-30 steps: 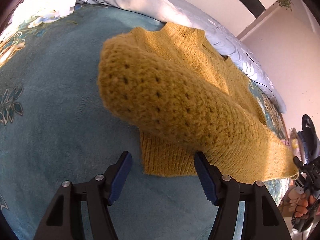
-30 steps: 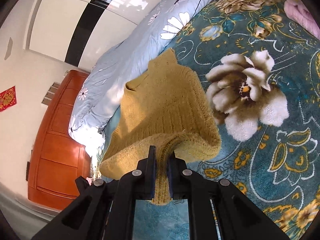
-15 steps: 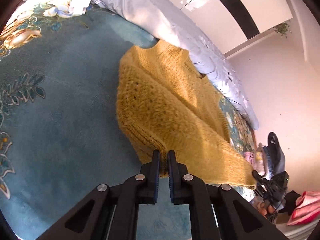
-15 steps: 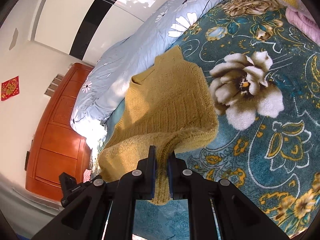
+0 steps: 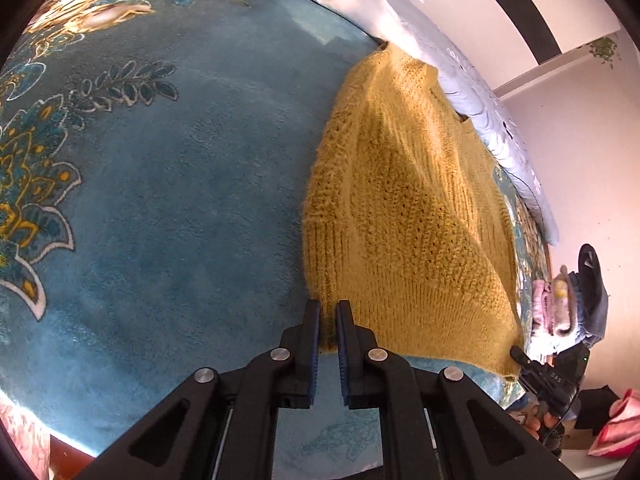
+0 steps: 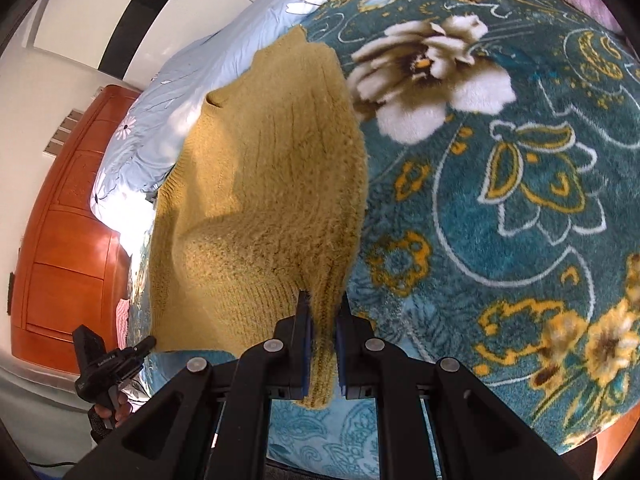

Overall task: Fold clothes
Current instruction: 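Pull the sweater hem straight with both tools and release it flat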

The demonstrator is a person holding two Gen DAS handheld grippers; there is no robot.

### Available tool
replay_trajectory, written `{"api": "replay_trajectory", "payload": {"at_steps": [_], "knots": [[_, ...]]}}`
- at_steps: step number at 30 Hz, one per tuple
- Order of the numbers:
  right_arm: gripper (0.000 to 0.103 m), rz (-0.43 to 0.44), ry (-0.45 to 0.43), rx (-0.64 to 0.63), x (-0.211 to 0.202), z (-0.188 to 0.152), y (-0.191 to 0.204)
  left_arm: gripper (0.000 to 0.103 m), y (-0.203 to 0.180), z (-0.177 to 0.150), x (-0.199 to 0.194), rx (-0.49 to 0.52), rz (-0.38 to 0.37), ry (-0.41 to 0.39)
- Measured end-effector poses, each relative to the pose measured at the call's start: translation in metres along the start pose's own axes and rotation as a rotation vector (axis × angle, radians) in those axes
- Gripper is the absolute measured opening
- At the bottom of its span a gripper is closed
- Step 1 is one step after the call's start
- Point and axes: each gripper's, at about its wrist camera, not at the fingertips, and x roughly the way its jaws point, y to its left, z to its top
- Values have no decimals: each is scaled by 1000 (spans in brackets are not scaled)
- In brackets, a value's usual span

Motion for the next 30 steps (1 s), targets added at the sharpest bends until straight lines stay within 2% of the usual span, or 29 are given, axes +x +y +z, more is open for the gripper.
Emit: {"api": "replay_trajectory", "payload": {"at_steps": [2,4,7,9,11,14,15,16,18,23,27,30], "knots": [[10,17,9,41,5,-3,-7,13,3,3,5,-7,7,3],[11,26,12,58,7,-6,-11,21,11,6,6,-18,12,0],[13,35,16,70,9,-6,-12,31,18,14,12,-55,-16,-20],[13,35,16,78,11,-4,-12,32,22,19,16,-84,-47,-26],[13,34,15,81,13,-4,-11,32,22,26,21,-97,-45,-24],[13,36,14,91,16,-5,-11,29,16,29,25,-87,-50,-22],[13,37,10,96,16,-5,-11,24,13,28,25,-76,-42,-23],[13,43,8,103,15,-6,-12,11,10,27,24,-61,-30,-25],[11,52,-5,111,9,-6,-15,9,5,24,20,-51,-31,-25],[10,73,-98,91,-30,0,-14,8,-10,8,6,-29,-58,4],[10,1,-129,74,-51,-1,-22,8,-7,-17,11,-6,-51,77],[10,-39,-95,132,-40,-6,-42,8,12,-21,23,-83,-62,99]]}}
